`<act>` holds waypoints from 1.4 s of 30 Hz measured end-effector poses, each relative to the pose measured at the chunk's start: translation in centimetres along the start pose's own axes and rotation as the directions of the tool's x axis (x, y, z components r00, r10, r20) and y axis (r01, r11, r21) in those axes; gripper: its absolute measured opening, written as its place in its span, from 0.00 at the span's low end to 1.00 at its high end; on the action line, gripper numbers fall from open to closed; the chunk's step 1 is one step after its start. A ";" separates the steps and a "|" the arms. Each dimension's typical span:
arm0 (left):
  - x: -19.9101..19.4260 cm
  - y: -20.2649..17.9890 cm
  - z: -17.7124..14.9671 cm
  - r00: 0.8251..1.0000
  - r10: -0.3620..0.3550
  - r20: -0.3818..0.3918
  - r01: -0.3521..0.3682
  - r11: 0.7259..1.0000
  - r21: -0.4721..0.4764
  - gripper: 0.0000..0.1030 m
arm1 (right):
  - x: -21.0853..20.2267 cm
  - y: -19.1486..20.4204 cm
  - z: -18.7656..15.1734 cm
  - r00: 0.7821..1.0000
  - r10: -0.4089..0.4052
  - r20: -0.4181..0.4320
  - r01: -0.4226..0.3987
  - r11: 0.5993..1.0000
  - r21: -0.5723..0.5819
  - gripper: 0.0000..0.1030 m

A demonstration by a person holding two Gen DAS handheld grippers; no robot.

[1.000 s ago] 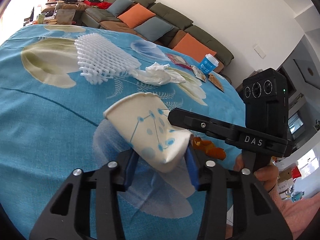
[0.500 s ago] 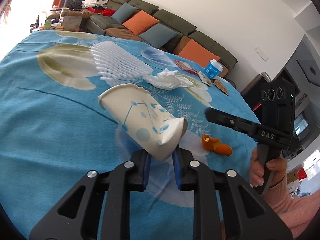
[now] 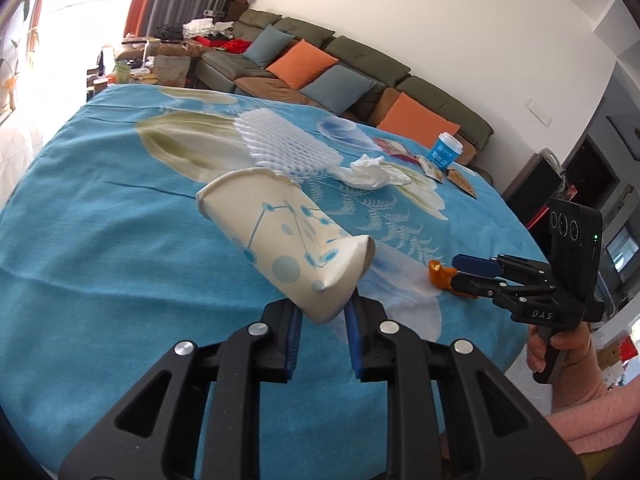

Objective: Collect trash
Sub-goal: 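Grasp the orange peel with the right tool while the left tool holds the cup, then carry the paper cup with the left tool while the right tool carries the orange peel to the bin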

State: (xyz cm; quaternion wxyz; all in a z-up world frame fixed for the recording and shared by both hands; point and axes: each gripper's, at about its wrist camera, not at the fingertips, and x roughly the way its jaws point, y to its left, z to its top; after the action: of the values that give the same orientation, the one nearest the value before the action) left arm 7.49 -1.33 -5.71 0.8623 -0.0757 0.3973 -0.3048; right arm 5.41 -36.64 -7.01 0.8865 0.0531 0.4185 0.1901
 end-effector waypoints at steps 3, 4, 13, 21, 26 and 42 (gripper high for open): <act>-0.7 0.6 -0.3 1.000 0.010 0.008 -0.010 1.000 -0.008 0.19 | 0.3 -0.1 -0.4 1.000 -0.003 -0.022 0.003 1.000 0.006 0.27; -1.0 0.8 -0.4 1.000 0.014 0.010 -0.014 1.000 -0.012 0.19 | 0.5 0.0 -0.5 1.000 -0.006 -0.029 0.007 1.000 0.007 0.19; -2.7 2.3 -1.0 0.998 0.047 0.037 -0.045 0.998 -0.044 0.19 | 0.2 0.7 -0.3 1.000 0.013 0.007 -0.013 1.000 0.023 0.11; -5.0 3.3 -1.5 0.995 0.075 0.071 -0.071 0.996 -0.055 0.19 | 0.6 3.1 1.2 0.996 0.080 0.045 -0.080 0.997 0.006 0.10; -6.4 3.9 -1.6 0.991 0.101 0.093 -0.095 0.994 -0.062 0.19 | 1.4 5.2 2.5 0.988 0.140 0.067 -0.140 0.990 -0.010 0.10; -11.2 7.6 -2.6 0.968 0.197 0.154 -0.176 0.975 -0.137 0.19 | 5.1 12.7 6.1 0.954 0.296 0.039 -0.291 0.951 -0.107 0.10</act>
State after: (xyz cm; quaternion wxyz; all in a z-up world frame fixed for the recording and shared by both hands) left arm 3.53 11.66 -3.14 0.9111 -0.1157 0.3470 -0.1901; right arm 9.29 -22.59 -3.56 0.8610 0.0753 0.3717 0.3389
